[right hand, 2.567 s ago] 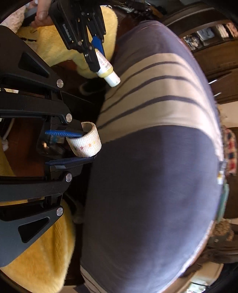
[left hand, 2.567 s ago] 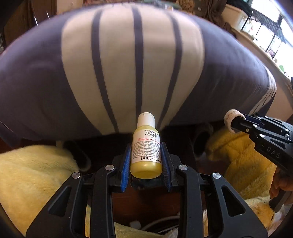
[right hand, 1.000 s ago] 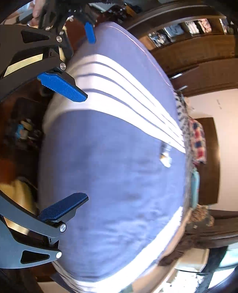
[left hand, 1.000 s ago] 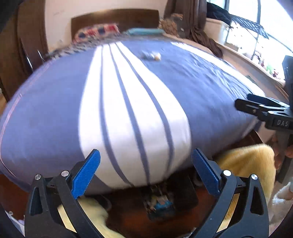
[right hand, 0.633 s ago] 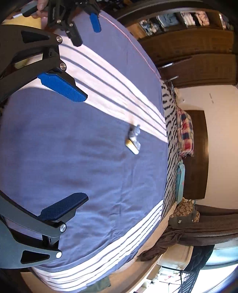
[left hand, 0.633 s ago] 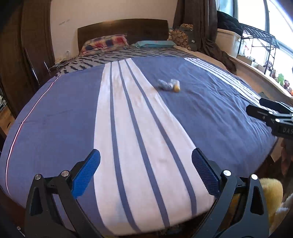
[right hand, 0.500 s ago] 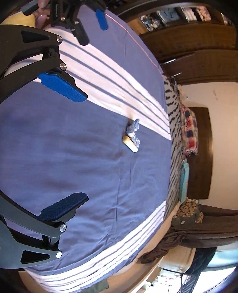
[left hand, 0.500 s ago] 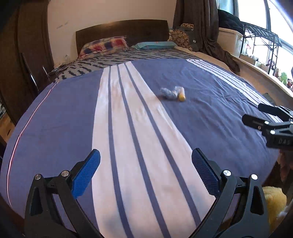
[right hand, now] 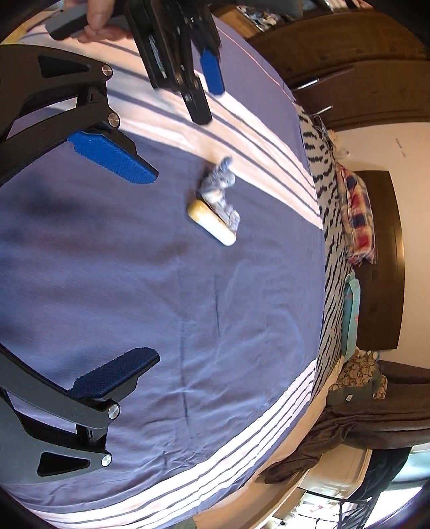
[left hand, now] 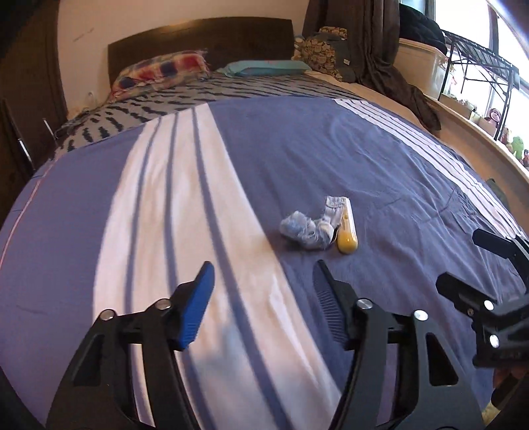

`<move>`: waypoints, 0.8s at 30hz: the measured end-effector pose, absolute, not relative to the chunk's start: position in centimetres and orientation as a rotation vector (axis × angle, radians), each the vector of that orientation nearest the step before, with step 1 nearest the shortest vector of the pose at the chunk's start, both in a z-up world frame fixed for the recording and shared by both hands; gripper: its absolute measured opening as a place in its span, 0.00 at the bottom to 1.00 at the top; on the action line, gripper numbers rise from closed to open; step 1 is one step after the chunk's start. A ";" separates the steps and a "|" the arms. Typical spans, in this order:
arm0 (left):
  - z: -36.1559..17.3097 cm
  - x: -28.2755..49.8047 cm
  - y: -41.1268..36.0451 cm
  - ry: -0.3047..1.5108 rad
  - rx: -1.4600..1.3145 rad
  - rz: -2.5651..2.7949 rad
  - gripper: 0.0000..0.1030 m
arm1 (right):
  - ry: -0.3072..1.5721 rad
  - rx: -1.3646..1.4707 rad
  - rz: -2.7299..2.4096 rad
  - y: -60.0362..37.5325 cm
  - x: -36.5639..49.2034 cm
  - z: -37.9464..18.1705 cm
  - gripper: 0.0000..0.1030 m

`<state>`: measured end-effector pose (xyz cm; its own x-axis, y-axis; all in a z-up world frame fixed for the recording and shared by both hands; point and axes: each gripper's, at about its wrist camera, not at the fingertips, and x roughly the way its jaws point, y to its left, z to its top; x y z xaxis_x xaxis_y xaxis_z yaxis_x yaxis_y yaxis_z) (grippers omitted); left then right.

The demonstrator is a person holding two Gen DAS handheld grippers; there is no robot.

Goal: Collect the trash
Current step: 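Grasp the blue sock with the left tool while the right tool grasps the yellow tube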

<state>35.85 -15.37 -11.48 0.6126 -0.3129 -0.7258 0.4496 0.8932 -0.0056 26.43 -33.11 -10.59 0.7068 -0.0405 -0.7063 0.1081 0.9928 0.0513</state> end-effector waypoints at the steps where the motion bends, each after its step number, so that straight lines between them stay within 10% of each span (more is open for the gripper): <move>1: -11.9 36.7 -16.0 0.808 0.184 -0.453 0.55 | 0.784 0.092 -0.081 -33.3 26.7 -10.7 0.97; 24: -11.8 41.6 -15.2 0.817 0.173 -0.438 0.24 | 0.801 0.126 -0.011 -31.9 34.0 -12.4 0.96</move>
